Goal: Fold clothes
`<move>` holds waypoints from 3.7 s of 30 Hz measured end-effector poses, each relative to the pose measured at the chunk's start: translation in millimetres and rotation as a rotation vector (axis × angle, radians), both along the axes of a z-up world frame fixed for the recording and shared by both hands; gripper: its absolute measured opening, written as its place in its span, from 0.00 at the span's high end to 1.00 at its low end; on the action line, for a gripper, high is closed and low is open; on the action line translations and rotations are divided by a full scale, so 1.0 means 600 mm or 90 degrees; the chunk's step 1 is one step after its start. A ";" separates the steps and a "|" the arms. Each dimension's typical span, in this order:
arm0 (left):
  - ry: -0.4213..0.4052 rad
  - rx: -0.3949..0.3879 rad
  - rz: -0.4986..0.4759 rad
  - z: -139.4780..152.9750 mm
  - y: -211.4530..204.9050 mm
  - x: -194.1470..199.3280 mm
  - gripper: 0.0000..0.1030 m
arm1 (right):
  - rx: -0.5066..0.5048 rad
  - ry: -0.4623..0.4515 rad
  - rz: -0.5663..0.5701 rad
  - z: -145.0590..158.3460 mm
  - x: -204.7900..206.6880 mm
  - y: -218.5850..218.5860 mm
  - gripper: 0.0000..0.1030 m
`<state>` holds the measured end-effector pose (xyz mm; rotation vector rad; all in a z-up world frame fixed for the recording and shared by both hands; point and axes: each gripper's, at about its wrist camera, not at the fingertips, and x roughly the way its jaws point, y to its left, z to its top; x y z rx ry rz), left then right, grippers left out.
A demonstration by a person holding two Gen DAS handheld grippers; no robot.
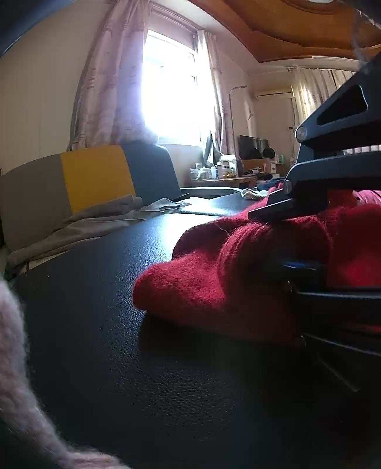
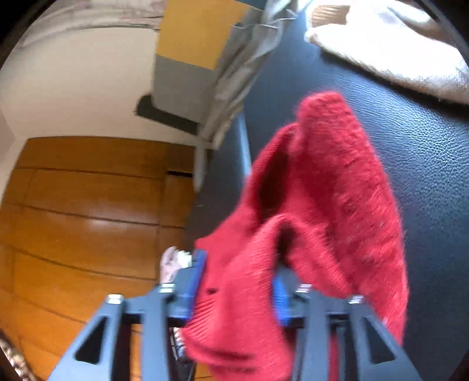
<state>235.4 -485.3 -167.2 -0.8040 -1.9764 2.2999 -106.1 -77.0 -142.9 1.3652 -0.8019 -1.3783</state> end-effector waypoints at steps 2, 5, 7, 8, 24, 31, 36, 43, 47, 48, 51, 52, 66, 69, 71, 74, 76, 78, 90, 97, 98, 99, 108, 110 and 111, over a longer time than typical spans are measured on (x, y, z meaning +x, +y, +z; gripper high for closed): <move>0.003 0.000 -0.009 0.002 0.005 -0.008 0.78 | -0.023 0.015 0.056 0.020 0.021 -0.008 0.27; 0.036 0.005 -0.018 0.015 0.013 -0.020 0.78 | -0.021 0.029 0.141 0.033 0.055 -0.032 0.15; 0.051 0.002 -0.016 0.026 0.008 -0.023 0.77 | -0.027 0.024 0.189 0.032 0.068 -0.057 0.13; 0.051 -0.003 -0.014 0.029 0.007 -0.025 0.77 | -0.017 0.038 0.188 0.034 0.070 -0.068 0.13; 0.020 -0.013 -0.026 0.023 0.000 -0.015 0.69 | 0.110 0.187 -0.055 0.062 0.012 0.004 0.14; 0.022 -0.025 -0.063 0.038 0.019 -0.033 0.69 | 0.202 0.249 0.061 0.062 0.031 -0.019 0.30; -0.010 -0.079 -0.120 0.051 0.042 -0.063 0.69 | 0.239 0.235 0.105 0.024 0.015 -0.084 0.81; -0.004 -0.077 -0.046 0.038 0.006 -0.096 0.69 | 0.153 0.226 0.012 0.057 -0.045 -0.124 0.90; 0.006 -0.080 0.007 0.036 -0.011 -0.090 0.67 | 0.153 0.185 -0.010 0.040 -0.079 -0.144 0.78; 0.003 -0.092 0.009 0.040 -0.010 -0.090 0.66 | 0.148 0.173 -0.012 0.035 -0.082 -0.144 0.65; -0.031 -0.173 0.017 0.056 -0.008 -0.067 0.66 | 0.131 0.173 -0.012 0.038 -0.083 -0.132 0.51; -0.045 -0.200 0.017 0.060 -0.008 -0.057 0.66 | 0.127 0.185 -0.007 0.046 -0.077 -0.121 0.51; -0.148 -0.389 -0.094 0.046 0.041 -0.071 0.63 | 0.423 0.441 0.113 0.049 -0.029 -0.109 0.52; -0.169 -0.419 -0.140 0.044 0.057 -0.094 0.63 | 0.469 0.486 0.129 0.045 -0.016 -0.121 0.81; -0.162 -0.441 -0.149 0.056 0.068 -0.094 0.81 | 0.504 0.544 0.143 0.058 0.006 -0.129 0.91; -0.134 -0.462 -0.140 0.080 0.078 -0.082 0.91 | 0.558 0.640 0.141 0.086 0.043 -0.117 0.93; -0.103 -0.448 -0.099 0.097 0.070 -0.063 0.91 | 0.590 0.672 0.114 0.102 0.050 -0.097 0.93; -0.100 -0.442 -0.069 0.102 0.061 -0.054 0.92 | 0.625 0.685 0.087 0.109 0.050 -0.075 0.93; -0.181 -0.370 -0.003 0.037 0.040 -0.025 0.77 | 0.654 0.567 0.011 0.042 -0.002 -0.033 0.90; -0.126 -0.338 -0.004 0.054 0.073 0.097 0.66 | 0.553 0.616 -0.018 0.113 0.068 -0.025 0.55; -0.121 -0.332 -0.012 0.049 0.084 0.115 0.65 | 0.536 0.631 -0.006 0.121 0.092 -0.027 0.46; -0.122 -0.329 -0.018 0.043 0.095 0.126 0.63 | 0.522 0.638 0.009 0.122 0.116 -0.026 0.45; -0.095 -0.331 -0.060 0.011 0.163 0.121 0.55 | 0.526 0.588 0.063 0.051 0.229 -0.008 0.42; -0.123 -0.347 -0.071 0.006 0.167 0.103 0.76 | 0.524 0.576 0.052 0.046 0.225 -0.001 0.41; -0.132 -0.357 -0.080 0.009 0.169 0.101 0.92 | 0.526 0.566 0.045 0.043 0.222 0.002 0.39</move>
